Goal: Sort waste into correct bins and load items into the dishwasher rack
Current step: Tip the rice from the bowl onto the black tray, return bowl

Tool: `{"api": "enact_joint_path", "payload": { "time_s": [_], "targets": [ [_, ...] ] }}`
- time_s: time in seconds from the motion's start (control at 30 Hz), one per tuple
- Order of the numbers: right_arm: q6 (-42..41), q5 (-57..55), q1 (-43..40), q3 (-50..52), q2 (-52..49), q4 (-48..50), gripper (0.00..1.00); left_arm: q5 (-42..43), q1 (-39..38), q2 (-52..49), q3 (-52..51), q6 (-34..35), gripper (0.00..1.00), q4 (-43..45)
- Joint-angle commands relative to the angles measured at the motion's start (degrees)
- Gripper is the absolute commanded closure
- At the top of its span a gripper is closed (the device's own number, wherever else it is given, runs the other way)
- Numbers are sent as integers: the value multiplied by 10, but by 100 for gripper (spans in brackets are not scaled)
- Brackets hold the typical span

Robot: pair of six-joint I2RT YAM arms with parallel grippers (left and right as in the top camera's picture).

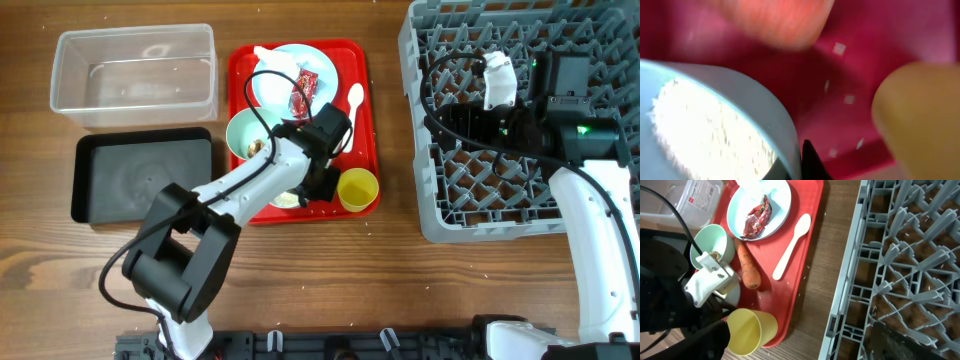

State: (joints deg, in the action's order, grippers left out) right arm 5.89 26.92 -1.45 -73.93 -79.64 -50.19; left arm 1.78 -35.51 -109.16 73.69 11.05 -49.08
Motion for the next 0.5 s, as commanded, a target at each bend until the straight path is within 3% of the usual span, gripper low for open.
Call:
{"api": "enact_joint_path", "payload": {
  "time_s": [0.0, 0.17, 0.3, 0.47],
  "targets": [
    [0, -5, -1, -9, -5, 2, 7, 19, 40, 36, 45, 19, 96, -74],
    [1, -5, -1, -9, -5, 7, 7, 99, 176, 155, 57, 18, 96, -110],
    [1, -5, -1, -9, -5, 13, 7, 110, 311, 172, 48, -6, 96, -95],
    [0, -5, -1, -9, -5, 13, 6, 282, 478, 172, -1, -119, 96, -66]
  ]
}}
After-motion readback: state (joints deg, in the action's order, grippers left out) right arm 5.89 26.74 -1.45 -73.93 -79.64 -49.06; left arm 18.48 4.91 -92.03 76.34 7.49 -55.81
